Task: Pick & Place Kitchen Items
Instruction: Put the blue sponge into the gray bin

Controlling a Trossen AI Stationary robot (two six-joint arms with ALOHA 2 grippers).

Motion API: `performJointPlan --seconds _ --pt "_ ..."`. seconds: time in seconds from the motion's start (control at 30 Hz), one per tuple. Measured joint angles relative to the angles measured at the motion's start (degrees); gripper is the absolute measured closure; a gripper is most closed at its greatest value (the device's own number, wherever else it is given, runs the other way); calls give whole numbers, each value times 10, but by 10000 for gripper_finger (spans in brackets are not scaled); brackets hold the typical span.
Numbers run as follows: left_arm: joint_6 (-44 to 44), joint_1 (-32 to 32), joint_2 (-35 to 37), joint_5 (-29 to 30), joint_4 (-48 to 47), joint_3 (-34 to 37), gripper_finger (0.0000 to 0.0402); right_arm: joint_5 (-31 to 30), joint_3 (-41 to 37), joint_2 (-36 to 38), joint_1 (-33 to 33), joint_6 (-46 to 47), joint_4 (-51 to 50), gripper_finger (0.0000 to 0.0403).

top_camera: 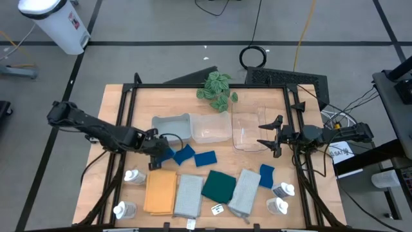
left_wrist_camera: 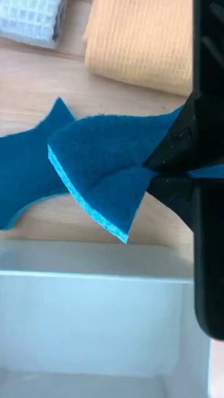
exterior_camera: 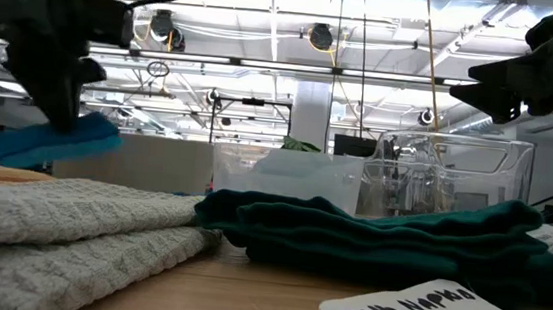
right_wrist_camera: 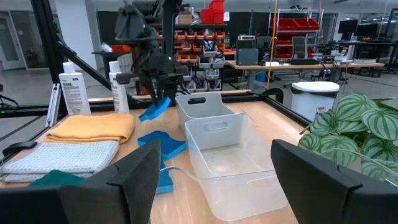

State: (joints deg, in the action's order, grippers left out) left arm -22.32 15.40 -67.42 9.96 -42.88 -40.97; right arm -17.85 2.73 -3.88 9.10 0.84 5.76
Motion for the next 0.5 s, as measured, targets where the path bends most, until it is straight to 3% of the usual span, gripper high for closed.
performJointPlan --seconds 0.17,0.3,0.5 --pt "41 -8 0 38 0 -37 381 0 0 0 0 0 0 124" --pt "81 -24 0 49 -3 -72 393 0 0 0 0 0 0 124" --pt "127 -59 1 124 -55 -130 381 0 0 0 0 0 0 124"
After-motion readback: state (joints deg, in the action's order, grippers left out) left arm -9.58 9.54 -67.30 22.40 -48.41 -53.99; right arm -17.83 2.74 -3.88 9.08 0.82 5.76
